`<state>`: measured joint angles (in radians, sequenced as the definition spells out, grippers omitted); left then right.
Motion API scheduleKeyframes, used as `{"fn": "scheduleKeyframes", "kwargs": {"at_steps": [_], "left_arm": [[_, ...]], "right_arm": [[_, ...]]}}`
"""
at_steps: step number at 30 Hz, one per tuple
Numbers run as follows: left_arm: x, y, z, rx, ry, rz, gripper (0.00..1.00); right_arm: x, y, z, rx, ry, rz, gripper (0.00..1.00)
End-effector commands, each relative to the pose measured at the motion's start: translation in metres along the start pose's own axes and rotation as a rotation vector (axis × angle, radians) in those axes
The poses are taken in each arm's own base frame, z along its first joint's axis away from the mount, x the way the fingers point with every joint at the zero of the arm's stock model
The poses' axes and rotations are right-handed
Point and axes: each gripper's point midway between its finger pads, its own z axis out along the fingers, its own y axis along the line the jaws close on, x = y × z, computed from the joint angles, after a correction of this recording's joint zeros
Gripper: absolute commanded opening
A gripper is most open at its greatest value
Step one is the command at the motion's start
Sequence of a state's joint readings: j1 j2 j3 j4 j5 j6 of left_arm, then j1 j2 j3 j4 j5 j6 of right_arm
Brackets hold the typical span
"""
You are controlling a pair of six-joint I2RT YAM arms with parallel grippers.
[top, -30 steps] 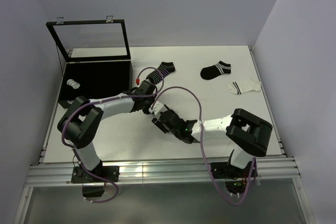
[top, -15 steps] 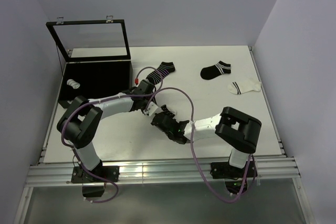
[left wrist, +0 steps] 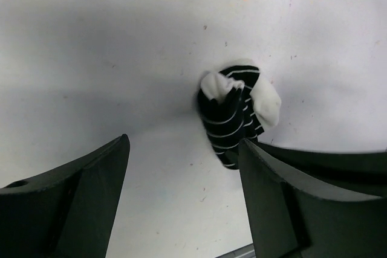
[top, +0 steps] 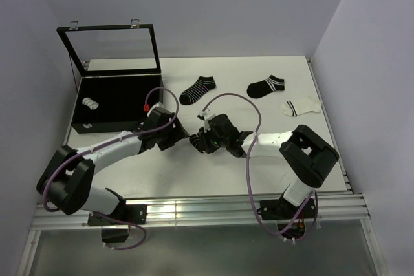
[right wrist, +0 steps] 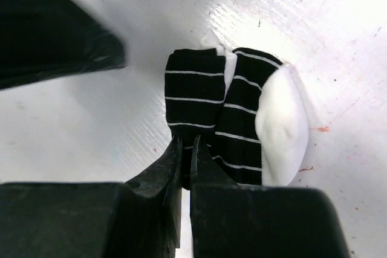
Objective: Roll the socks
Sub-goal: Roll the sock at the center of the board.
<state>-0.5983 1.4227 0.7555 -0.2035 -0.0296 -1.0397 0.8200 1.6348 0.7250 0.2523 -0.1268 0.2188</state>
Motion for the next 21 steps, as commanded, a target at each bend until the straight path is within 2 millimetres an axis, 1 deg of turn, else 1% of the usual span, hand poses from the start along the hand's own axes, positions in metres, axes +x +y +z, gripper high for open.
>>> {"fn": "scheduleKeyframes", "kwargs": {"at_steps": [1, 2, 3, 4, 5, 6, 7, 8, 9, 10, 12, 15, 16, 17, 18, 20, 21], "left_arm": [[-0.008, -0.009, -0.008, 0.098, -0.072, -0.059, 0.77], [-0.007, -0.01, -0.008, 0.11, -0.071, -0.063, 0.77], [-0.006, -0.009, -0.008, 0.117, -0.069, -0.062, 0.77], [-0.003, -0.01, -0.007, 0.131, -0.063, -0.058, 0.77], [-0.002, -0.011, -0.007, 0.139, -0.059, -0.052, 0.77], [0.0, -0.007, -0.005, 0.13, -0.054, -0.049, 0.77], [-0.002, -0.011, -0.004, 0.151, -0.066, -0.046, 0.76], [-0.001, -0.012, -0.002, 0.152, -0.064, -0.046, 0.75], [0.003, -0.013, -0.001, 0.16, -0.048, -0.042, 0.75], [0.004, -0.013, 0.001, 0.164, -0.044, -0.039, 0.75], [0.007, -0.014, 0.005, 0.165, -0.036, -0.036, 0.74], [0.009, -0.015, 0.013, 0.155, -0.027, -0.028, 0.74], [0.008, -0.017, 0.014, 0.155, -0.029, -0.025, 0.74], [0.01, -0.015, 0.019, 0.145, -0.02, -0.022, 0.73], [0.01, -0.016, 0.021, 0.148, -0.018, -0.019, 0.73], [0.01, -0.016, 0.028, 0.133, -0.01, -0.013, 0.72], [0.01, -0.017, 0.03, 0.129, -0.008, -0.009, 0.71]], "right_arm": [[0.016, 0.024, -0.006, -0.206, 0.086, 0.187, 0.0], [0.01, 0.02, -0.005, -0.226, 0.071, 0.238, 0.0], [0.013, 0.02, -0.004, -0.25, 0.079, 0.27, 0.0], [0.02, 0.026, -0.004, -0.317, 0.114, 0.31, 0.0], [0.013, 0.02, -0.003, -0.345, 0.086, 0.346, 0.0], [0.013, 0.022, -0.004, -0.385, 0.104, 0.407, 0.0], [0.014, 0.025, -0.003, -0.449, 0.111, 0.43, 0.0], [0.014, 0.024, -0.003, -0.469, 0.121, 0.478, 0.0], [0.013, 0.017, -0.002, -0.473, 0.119, 0.509, 0.0], [0.018, 0.016, 0.0, -0.496, 0.14, 0.529, 0.0], [0.017, 0.008, 0.002, -0.492, 0.145, 0.582, 0.0], [0.018, 0.004, 0.004, -0.529, 0.164, 0.637, 0.0], [0.021, -0.002, 0.007, -0.522, 0.17, 0.659, 0.0], [0.025, -0.003, 0.008, -0.519, 0.192, 0.671, 0.0], [0.023, -0.007, 0.011, -0.514, 0.195, 0.676, 0.0], [0.029, -0.011, 0.015, -0.499, 0.22, 0.692, 0.0], [0.029, -0.013, 0.016, -0.494, 0.221, 0.691, 0.01]]}}
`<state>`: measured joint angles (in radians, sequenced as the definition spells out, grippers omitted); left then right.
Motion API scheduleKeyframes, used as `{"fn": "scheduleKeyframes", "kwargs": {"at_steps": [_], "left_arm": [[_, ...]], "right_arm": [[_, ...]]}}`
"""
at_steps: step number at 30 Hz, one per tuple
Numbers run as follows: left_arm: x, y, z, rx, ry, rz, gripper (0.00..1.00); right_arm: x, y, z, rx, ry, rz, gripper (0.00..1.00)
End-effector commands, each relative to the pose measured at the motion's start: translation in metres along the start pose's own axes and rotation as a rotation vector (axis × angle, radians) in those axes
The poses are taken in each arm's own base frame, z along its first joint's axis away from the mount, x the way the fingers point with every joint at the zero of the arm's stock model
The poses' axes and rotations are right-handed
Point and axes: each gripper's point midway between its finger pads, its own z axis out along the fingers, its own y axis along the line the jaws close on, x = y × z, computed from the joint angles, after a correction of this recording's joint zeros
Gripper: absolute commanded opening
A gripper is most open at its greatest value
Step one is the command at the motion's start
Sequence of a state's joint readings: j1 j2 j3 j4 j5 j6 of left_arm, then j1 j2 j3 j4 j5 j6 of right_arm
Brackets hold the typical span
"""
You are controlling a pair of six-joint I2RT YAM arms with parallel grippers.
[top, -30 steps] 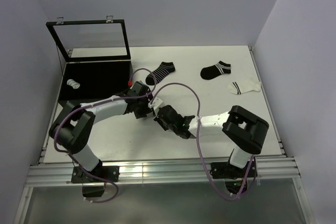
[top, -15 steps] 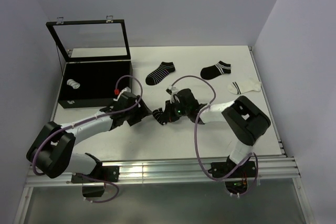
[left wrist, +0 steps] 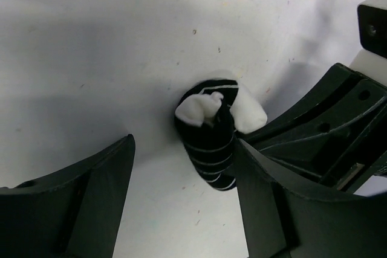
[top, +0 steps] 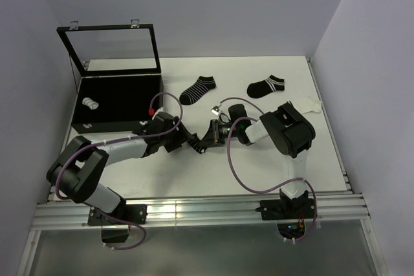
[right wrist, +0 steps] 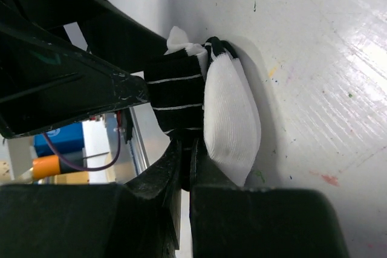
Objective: Roll the socks
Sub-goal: Roll the sock at the center of the board.
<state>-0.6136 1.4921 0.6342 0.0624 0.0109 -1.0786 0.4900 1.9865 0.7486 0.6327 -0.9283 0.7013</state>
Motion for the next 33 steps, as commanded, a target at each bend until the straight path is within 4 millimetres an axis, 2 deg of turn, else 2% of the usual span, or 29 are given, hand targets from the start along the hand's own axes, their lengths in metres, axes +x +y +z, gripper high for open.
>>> {"fn": "scheduleKeyframes", "kwargs": {"at_steps": [1, 6, 9, 10, 12, 17, 18, 19, 20, 23, 24, 25, 26, 27, 28, 29, 31, 32, 33], "left_arm": [[-0.006, -0.017, 0.008, 0.034, -0.008, 0.026, 0.7], [-0.005, -0.009, 0.018, -0.003, -0.001, 0.032, 0.66], [0.0, -0.001, 0.021, -0.051, 0.027, 0.044, 0.58], [0.001, 0.001, 0.022, -0.059, 0.034, 0.045, 0.51], [0.003, 0.004, 0.023, -0.076, 0.044, 0.048, 0.45], [0.008, 0.008, 0.027, -0.108, 0.074, 0.064, 0.23], [0.009, 0.004, 0.027, -0.109, 0.079, 0.077, 0.21], [0.01, 0.003, 0.028, -0.113, 0.087, 0.082, 0.15], [0.009, 0.0, 0.03, -0.118, 0.088, 0.092, 0.13], [0.011, 0.001, 0.031, -0.159, 0.12, 0.124, 0.08], [0.012, 0.001, 0.03, -0.167, 0.128, 0.133, 0.07], [0.013, 0.005, 0.029, -0.185, 0.141, 0.148, 0.05], [0.012, 0.002, 0.03, -0.186, 0.143, 0.156, 0.04], [0.011, 0.002, 0.029, -0.19, 0.145, 0.168, 0.04], [0.013, 0.005, 0.028, -0.208, 0.157, 0.174, 0.04], [0.01, 0.001, 0.028, -0.203, 0.156, 0.182, 0.04], [0.01, 0.003, 0.027, -0.22, 0.17, 0.202, 0.04], [0.009, 0.0, 0.027, -0.219, 0.171, 0.208, 0.04], [0.008, 0.0, 0.028, -0.222, 0.174, 0.217, 0.04]], "right_arm": [[0.014, -0.026, 0.001, 0.079, 0.048, 0.101, 0.01], [0.012, -0.034, -0.001, 0.11, 0.051, 0.105, 0.01], [0.01, -0.034, -0.003, 0.129, 0.044, 0.09, 0.02], [0.009, -0.036, -0.004, 0.145, 0.035, 0.087, 0.03], [0.005, -0.033, -0.007, 0.156, 0.025, 0.063, 0.05], [-0.003, -0.033, -0.012, 0.227, 0.001, 0.018, 0.12], [-0.007, -0.028, -0.014, 0.23, -0.011, -0.003, 0.14], [-0.006, -0.027, -0.015, 0.243, -0.009, -0.029, 0.19], [-0.014, -0.023, -0.019, 0.268, -0.045, -0.065, 0.23], [-0.015, -0.013, -0.023, 0.325, -0.077, -0.182, 0.37], [-0.03, -0.005, -0.03, 0.377, -0.142, -0.243, 0.4], [-0.025, -0.002, -0.03, 0.416, -0.136, -0.305, 0.45], [-0.027, 0.0, -0.033, 0.452, -0.155, -0.345, 0.47], [-0.04, 0.005, -0.043, 0.526, -0.23, -0.401, 0.48], [-0.033, 0.009, -0.042, 0.55, -0.221, -0.467, 0.5], [-0.039, 0.019, -0.047, 0.569, -0.261, -0.519, 0.51], [-0.046, 0.023, -0.053, 0.637, -0.324, -0.612, 0.52], [-0.036, 0.028, -0.048, 0.631, -0.313, -0.658, 0.53], [-0.037, 0.035, -0.051, 0.645, -0.345, -0.695, 0.53]]}}
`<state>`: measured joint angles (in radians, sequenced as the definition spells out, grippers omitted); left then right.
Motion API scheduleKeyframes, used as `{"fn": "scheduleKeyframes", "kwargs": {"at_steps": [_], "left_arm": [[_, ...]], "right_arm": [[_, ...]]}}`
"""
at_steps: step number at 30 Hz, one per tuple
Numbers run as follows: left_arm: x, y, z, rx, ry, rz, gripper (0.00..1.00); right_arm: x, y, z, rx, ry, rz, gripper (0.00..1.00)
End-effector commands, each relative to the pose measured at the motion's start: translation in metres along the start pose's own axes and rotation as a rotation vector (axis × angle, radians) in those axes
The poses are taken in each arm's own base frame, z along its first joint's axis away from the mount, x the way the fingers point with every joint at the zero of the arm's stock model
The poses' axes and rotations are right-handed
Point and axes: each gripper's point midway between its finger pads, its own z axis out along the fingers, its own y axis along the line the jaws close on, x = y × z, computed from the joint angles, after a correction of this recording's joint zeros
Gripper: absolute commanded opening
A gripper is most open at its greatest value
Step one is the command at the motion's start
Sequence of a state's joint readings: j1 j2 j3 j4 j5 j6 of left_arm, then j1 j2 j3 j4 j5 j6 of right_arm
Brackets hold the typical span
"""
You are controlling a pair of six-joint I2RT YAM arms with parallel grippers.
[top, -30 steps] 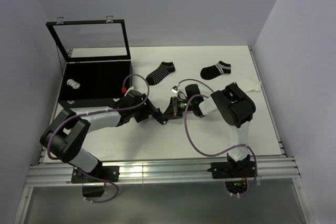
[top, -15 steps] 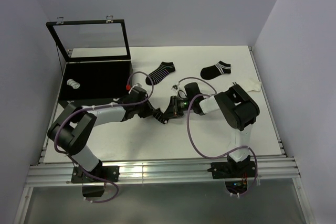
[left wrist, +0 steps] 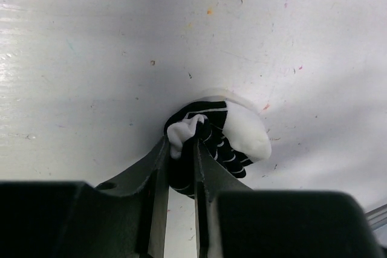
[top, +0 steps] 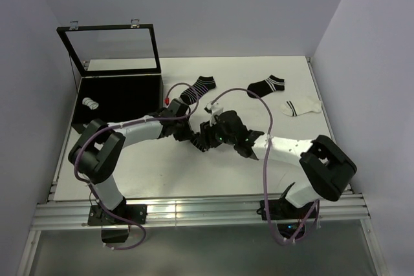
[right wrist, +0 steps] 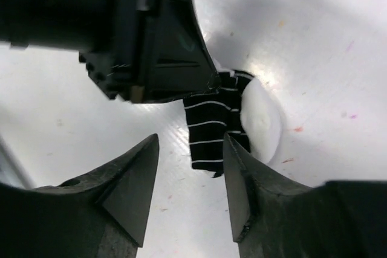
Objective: Roll the socks
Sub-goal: Roll the sock at the center of the board.
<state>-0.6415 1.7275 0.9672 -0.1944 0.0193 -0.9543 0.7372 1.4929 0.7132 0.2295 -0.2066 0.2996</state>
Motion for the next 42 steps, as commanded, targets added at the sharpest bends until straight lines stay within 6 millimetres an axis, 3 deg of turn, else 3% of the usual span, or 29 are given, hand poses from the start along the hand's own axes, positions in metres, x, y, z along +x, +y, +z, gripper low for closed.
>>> {"fn": "scheduleKeyframes", "kwargs": {"at_steps": [1, 5, 15, 23, 25, 28, 30, 32, 35, 36, 38, 39, 42], "left_arm": [[0.014, 0.022, 0.0, -0.106, 0.07, 0.076, 0.04], [0.013, 0.021, 0.001, -0.117, 0.079, 0.085, 0.04], [0.013, 0.02, 0.002, -0.122, 0.09, 0.095, 0.04], [0.017, 0.017, 0.001, -0.095, 0.108, 0.1, 0.03], [0.018, 0.015, 0.0, -0.081, 0.106, 0.099, 0.04], [0.015, 0.012, -0.003, -0.055, 0.087, 0.1, 0.08], [0.01, 0.008, -0.008, -0.04, 0.06, 0.089, 0.16], [0.007, 0.01, -0.01, -0.037, 0.032, 0.077, 0.23], [0.001, 0.007, -0.018, -0.013, -0.009, 0.055, 0.45], [-0.002, 0.003, -0.024, 0.008, -0.025, 0.051, 0.49], [-0.009, 0.011, -0.026, -0.013, -0.083, 0.027, 0.62], [-0.01, 0.012, -0.031, -0.008, -0.102, 0.017, 0.66], [-0.019, 0.018, -0.042, 0.0, -0.177, -0.037, 0.76]], "right_arm": [[-0.015, -0.027, -0.011, 0.238, -0.127, -0.206, 0.55], [-0.011, -0.013, -0.011, 0.288, -0.152, -0.341, 0.58], [0.011, 0.022, 0.015, 0.342, -0.098, -0.579, 0.61], [0.038, 0.013, 0.037, 0.423, -0.01, -0.688, 0.55], [0.045, 0.008, 0.04, 0.438, 0.017, -0.697, 0.45], [0.053, 0.007, 0.04, 0.425, 0.039, -0.679, 0.16], [0.059, 0.008, 0.039, 0.403, 0.063, -0.651, 0.0], [0.061, 0.014, 0.039, 0.326, 0.081, -0.58, 0.0], [0.066, 0.027, 0.034, 0.18, 0.117, -0.452, 0.0], [0.063, 0.017, 0.031, 0.175, 0.132, -0.405, 0.0], [0.06, 0.028, 0.025, 0.07, 0.145, -0.317, 0.0], [0.054, 0.019, 0.023, 0.065, 0.144, -0.273, 0.0], [0.048, 0.026, 0.017, -0.04, 0.167, -0.174, 0.0]]}}
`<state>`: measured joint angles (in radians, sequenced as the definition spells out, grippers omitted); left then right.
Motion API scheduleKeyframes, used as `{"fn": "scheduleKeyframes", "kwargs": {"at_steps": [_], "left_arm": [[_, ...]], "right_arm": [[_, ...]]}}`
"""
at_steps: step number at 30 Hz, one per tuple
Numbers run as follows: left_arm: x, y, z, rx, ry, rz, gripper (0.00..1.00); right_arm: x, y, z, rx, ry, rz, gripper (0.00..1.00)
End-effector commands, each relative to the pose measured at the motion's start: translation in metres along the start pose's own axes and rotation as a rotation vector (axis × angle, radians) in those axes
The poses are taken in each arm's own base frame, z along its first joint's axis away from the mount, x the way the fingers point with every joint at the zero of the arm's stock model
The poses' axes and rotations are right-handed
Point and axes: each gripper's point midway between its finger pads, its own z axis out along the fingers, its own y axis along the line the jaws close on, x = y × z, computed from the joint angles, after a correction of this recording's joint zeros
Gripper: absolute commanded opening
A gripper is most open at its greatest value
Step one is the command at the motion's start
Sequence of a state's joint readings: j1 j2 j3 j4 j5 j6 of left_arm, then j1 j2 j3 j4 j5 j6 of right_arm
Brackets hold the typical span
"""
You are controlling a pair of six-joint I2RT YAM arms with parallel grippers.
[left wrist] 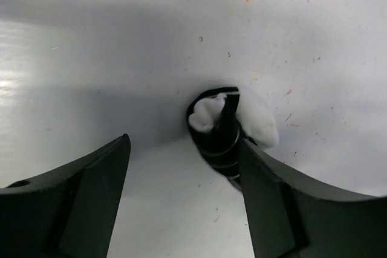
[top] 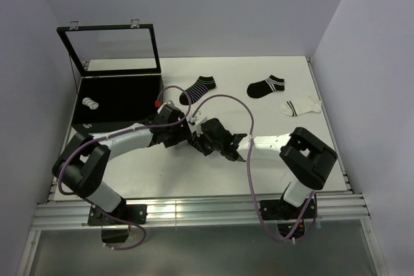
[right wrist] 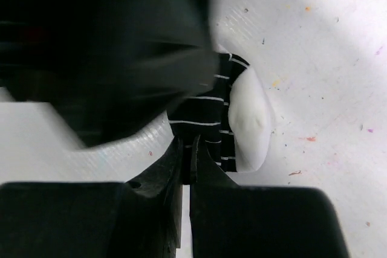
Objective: Roll the socks
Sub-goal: Roll the sock at the center of the board.
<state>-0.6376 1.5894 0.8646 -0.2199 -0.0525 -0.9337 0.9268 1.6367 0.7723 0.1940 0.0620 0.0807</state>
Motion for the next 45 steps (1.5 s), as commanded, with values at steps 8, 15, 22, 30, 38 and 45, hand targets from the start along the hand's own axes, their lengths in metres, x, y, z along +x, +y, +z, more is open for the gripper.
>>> {"fn": "scheduleKeyframes", "kwargs": {"at_steps": [8, 15, 22, 30, 38, 45], "left_arm": [[-0.028, -0.006, -0.039, 0.149, -0.223, -0.125, 0.78], [-0.007, -0.013, -0.021, 0.185, -0.142, -0.124, 0.76], [-0.002, -0.016, -0.003, 0.164, -0.118, -0.107, 0.72], [0.0, -0.007, 0.015, 0.095, -0.101, -0.096, 0.59], [0.018, 0.013, 0.032, -0.005, -0.023, -0.071, 0.24], [0.028, 0.022, 0.035, -0.063, 0.042, -0.036, 0.14]], "right_arm": [[0.004, 0.015, -0.007, -0.436, 0.108, 0.443, 0.0], [0.024, 0.002, 0.005, -0.567, 0.163, 0.674, 0.0], [0.034, -0.011, 0.011, -0.598, 0.193, 0.78, 0.0], [0.033, -0.016, 0.013, -0.571, 0.191, 0.765, 0.0], [0.025, -0.026, 0.002, -0.462, 0.148, 0.675, 0.27], [0.0, -0.046, -0.016, -0.113, 0.019, 0.38, 0.51]]}}
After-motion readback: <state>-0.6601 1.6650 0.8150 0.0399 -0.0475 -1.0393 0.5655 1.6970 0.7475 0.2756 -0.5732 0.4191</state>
